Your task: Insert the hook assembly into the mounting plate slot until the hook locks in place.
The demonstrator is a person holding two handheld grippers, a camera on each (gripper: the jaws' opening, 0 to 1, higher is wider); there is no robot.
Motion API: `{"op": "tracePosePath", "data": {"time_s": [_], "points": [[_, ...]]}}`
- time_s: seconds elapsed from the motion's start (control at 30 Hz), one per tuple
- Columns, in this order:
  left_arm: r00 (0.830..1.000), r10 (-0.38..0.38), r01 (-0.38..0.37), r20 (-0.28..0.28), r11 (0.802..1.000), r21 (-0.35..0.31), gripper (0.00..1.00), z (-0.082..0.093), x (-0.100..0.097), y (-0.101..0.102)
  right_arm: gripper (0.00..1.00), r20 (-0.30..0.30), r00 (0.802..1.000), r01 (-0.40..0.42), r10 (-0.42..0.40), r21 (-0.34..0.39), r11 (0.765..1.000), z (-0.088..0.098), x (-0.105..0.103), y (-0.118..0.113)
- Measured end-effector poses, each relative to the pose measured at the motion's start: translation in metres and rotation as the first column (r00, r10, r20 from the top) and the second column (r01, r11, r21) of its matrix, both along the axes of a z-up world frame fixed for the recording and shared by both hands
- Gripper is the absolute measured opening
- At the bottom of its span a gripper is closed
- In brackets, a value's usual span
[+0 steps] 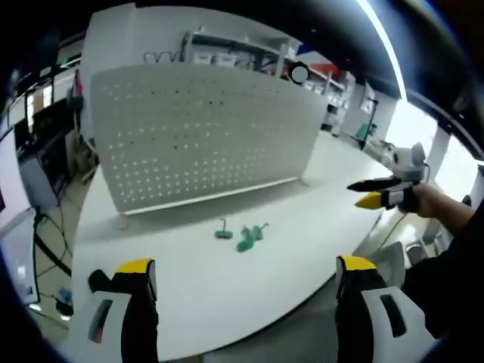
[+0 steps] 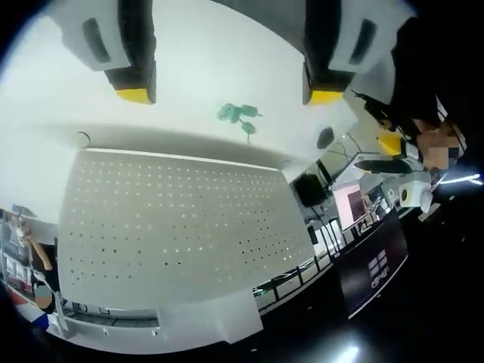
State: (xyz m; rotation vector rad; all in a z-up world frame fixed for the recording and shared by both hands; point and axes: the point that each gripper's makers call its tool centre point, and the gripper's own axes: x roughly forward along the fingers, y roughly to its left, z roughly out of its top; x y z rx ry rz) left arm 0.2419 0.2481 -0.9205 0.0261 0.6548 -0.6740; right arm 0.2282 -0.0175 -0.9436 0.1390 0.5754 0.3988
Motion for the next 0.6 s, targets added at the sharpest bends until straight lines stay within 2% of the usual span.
{"op": "tracePosePath", "data": {"time_s": [0.27, 0.6], "points": [[1.0, -0.006, 0.006, -0.003, 1.0, 0.013, 1.0, -0.0019, -0.0041, 0.0004, 0.76, 0.007, 1.0, -0.009, 0.009, -0.031, 0.999, -0.0012, 0.0029, -0.0034], [1.0, -0.009, 0.01, -0.002, 1.0, 0.022, 1.0, -0.0017, -0.0047, 0.0001, 0.74, 0.011, 1.0, 0.006, -0.006, -0.011, 1.0, 0.0039, 0.0025, -0.0061]]}}
